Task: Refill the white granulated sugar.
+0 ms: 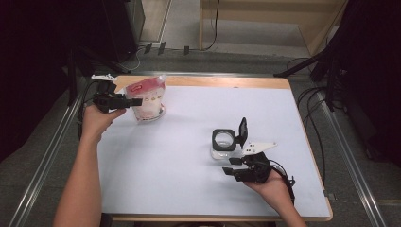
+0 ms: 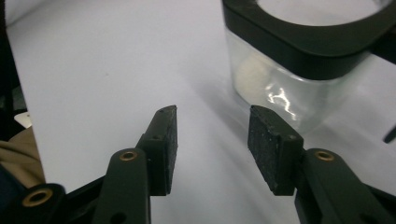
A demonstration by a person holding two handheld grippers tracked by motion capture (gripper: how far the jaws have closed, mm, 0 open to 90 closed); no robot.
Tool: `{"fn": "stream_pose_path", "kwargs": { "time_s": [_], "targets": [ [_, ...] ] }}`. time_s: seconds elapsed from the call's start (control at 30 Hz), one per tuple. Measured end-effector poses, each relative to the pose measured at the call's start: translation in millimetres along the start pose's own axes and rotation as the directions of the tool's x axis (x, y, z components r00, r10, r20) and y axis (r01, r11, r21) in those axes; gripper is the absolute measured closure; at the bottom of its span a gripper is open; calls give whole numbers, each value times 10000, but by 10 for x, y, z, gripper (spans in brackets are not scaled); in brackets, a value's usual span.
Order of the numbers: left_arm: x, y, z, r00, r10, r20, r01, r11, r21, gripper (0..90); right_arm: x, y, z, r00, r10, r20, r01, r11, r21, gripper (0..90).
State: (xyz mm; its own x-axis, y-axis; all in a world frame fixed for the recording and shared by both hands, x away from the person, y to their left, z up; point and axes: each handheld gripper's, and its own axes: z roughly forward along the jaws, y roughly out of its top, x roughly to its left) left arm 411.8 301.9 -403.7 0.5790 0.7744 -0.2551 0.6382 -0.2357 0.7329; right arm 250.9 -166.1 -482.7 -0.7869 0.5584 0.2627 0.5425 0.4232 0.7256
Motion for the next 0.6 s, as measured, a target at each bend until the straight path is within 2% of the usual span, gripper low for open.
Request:
{"fn": "stream_pose_path", "kwargs": {
  "time_s": [0.07,0.2,0.27,0.4,0.53,0.57,0.6],
  "targets": [
    [-2,20,41,10000,13,-41,-12,10000,97,525,50,8,-1,9994,-240,-267,238,9997,-84,527],
    [9,35,71,9990,-438,37,438,9990,-70,600,138,33,14,9964,-645,-547,634,9977,-220,517],
    [23,31,74,9985,-514,185,515,9987,-49,666,181,45,39,9953,-721,-650,709,9973,-200,514],
    [4,33,76,9986,-449,293,445,9989,131,765,280,67,104,9920,-994,-777,979,9949,-231,521],
    [-48,46,101,9993,-148,337,142,9997,173,881,377,117,153,9888,-857,-1219,815,9959,-393,516],
    [-59,56,105,9989,-246,392,235,9993,285,900,403,131,167,9881,-978,-1184,944,9949,-342,502],
    [-74,59,119,9988,-271,399,264,9995,187,900,427,146,181,9870,-1071,-1197,1053,9942,-209,505]
  ]
}}
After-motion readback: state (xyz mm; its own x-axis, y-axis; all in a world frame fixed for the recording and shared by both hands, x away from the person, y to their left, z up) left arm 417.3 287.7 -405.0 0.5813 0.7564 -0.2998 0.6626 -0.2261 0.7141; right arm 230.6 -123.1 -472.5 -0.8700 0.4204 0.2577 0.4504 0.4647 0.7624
